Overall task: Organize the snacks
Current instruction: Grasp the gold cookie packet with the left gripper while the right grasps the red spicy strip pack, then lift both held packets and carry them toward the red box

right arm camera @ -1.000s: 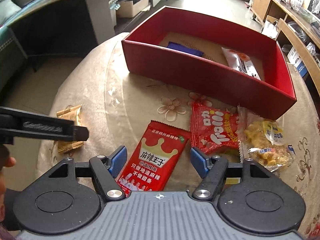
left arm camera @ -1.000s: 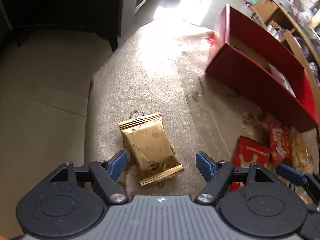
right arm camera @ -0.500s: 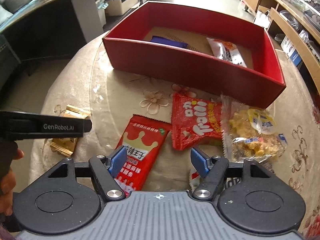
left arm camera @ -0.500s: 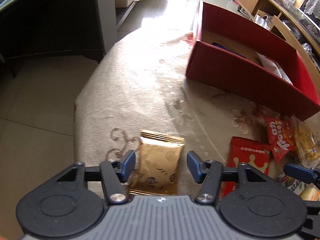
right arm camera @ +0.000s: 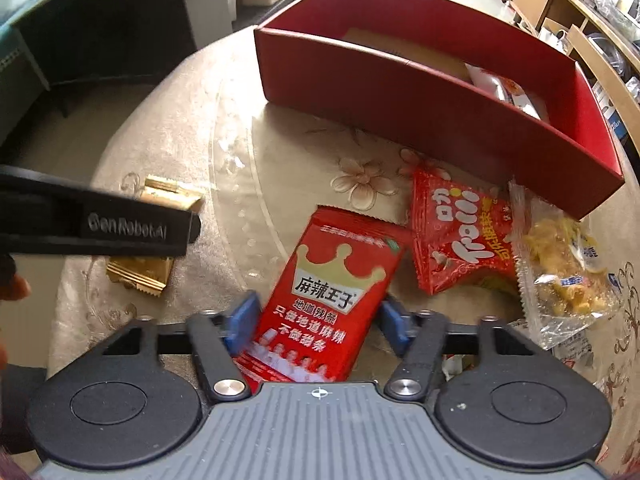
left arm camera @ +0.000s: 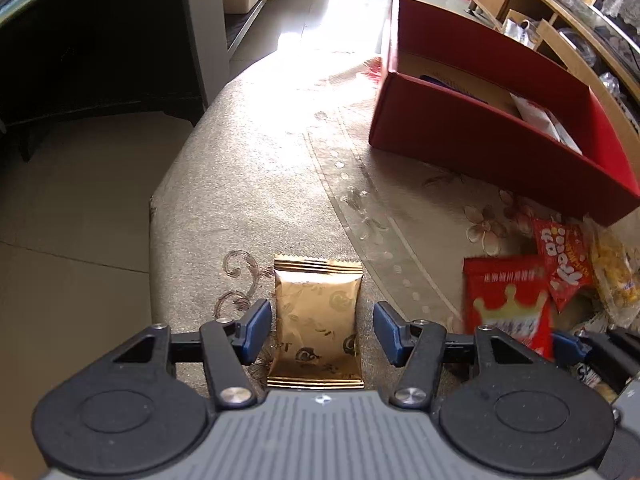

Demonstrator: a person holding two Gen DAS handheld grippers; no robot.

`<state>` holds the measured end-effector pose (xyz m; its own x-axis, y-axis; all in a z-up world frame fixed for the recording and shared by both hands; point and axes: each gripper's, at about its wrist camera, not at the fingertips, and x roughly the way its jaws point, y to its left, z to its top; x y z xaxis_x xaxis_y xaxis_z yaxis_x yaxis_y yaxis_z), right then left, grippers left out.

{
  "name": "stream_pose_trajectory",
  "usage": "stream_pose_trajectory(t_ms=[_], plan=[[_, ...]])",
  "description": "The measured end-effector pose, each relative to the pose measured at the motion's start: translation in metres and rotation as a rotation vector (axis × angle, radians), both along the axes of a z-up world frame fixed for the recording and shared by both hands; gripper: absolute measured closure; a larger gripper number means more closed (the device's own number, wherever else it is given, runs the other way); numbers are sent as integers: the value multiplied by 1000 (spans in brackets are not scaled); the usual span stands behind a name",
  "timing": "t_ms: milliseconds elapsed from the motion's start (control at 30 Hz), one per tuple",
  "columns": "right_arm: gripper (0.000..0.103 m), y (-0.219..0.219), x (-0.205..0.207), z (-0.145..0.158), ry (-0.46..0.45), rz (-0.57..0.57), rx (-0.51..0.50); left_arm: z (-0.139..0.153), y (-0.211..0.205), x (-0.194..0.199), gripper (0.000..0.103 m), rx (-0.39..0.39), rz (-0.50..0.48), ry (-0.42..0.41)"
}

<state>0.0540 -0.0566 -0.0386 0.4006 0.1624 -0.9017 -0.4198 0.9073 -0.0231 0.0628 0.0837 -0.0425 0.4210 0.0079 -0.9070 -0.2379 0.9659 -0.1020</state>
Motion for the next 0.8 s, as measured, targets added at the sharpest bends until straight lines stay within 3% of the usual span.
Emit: stream_pose_trajectory(t_ms=[100, 133, 233, 333, 533, 600, 700, 800], plan=[[69, -9, 0, 3, -2, -6, -4, -1, -10, -1, 49, 35, -30, 1], [88, -13, 0, 5, 6, -10, -2, -2, -13, -2, 49, 50, -39, 0], [88, -22, -1, 5, 9, -25, -2, -3, -20, -4, 49, 80, -58, -4], [84, -29, -2, 6, 21, -51, 22, -4, -22, -5, 54, 85, -69, -12], [64, -28, -1, 4, 24, -53, 26, -1, -25, -8, 65, 84, -86, -20], [60, -28, 0, 2, 30, -50, 30, -1, -25, -8, 64, 81, -90, -19], [41, -24, 0, 1, 34, -29, 21, -1, -24, -7, 60, 72, -89, -18], [41, -24, 0, 5, 22, -24, 14, -1, -23, -7, 52, 58, -85, -10]])
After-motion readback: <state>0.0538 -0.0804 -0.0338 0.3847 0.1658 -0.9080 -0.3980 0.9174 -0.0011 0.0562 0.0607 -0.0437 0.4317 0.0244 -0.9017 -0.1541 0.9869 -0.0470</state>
